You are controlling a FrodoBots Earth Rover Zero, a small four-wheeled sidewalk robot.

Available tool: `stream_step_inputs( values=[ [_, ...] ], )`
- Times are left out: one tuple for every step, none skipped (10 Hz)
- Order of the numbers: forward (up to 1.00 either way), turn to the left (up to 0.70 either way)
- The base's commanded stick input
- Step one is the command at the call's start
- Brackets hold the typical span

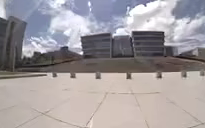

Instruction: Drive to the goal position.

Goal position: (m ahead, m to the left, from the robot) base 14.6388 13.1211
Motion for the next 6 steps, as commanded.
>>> stream_step_inputs(
  values=[
    [0.7,0.09],
    [0.7,0.15],
    [0.7,0.08],
    [0.7,0.06],
    [0.7,0.05],
    [0.7,0.0]
  ],
)
